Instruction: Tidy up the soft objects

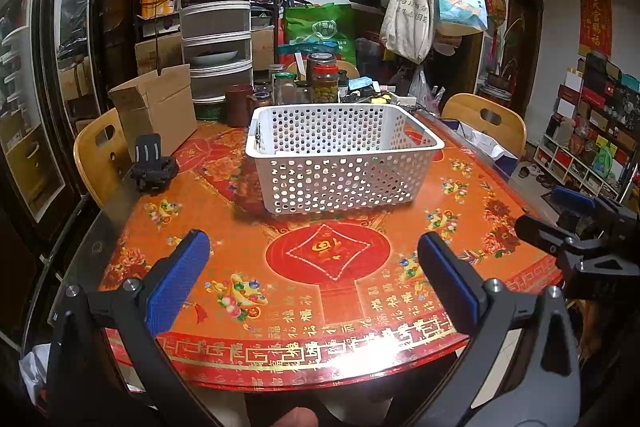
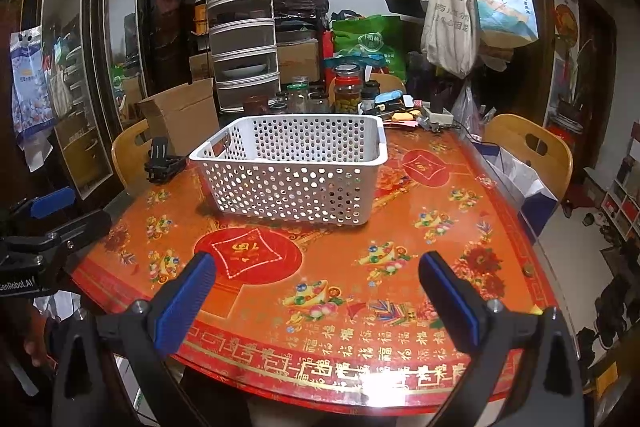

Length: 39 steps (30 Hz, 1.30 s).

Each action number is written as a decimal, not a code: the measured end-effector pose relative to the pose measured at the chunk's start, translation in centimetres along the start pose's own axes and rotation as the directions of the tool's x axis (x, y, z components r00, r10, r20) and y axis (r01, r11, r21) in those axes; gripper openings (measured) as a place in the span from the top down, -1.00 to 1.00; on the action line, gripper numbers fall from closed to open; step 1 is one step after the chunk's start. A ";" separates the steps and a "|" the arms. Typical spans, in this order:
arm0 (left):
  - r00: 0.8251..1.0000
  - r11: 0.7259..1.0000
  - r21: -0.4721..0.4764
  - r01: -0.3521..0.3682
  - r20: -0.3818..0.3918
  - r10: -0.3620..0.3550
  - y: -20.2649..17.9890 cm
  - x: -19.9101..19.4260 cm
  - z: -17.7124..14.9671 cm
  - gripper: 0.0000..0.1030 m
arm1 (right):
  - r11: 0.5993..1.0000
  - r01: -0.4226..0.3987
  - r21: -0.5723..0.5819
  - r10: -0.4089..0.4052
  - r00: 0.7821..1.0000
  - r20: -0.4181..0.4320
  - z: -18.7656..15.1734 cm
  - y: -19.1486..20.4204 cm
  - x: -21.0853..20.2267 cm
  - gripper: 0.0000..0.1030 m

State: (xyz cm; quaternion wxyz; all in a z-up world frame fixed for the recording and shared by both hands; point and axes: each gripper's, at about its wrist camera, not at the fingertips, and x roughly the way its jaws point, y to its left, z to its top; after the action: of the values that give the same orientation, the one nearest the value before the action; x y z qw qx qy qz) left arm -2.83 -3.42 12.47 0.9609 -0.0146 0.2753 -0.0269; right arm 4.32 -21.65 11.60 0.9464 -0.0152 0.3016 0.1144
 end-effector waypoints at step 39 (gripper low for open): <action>1.000 1.000 0.001 0.010 0.000 -0.010 -0.5 -0.1 -0.3 -1.00 | 1.000 0.005 0.000 -0.005 1.000 -0.004 0.1 -0.2 -0.2 -0.97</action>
State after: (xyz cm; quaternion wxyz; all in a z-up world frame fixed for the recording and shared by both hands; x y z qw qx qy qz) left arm -3.10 -3.90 12.29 0.9607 -0.0153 0.2753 -0.0318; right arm 4.21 -21.92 11.77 0.9461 -0.0161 0.3034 0.1121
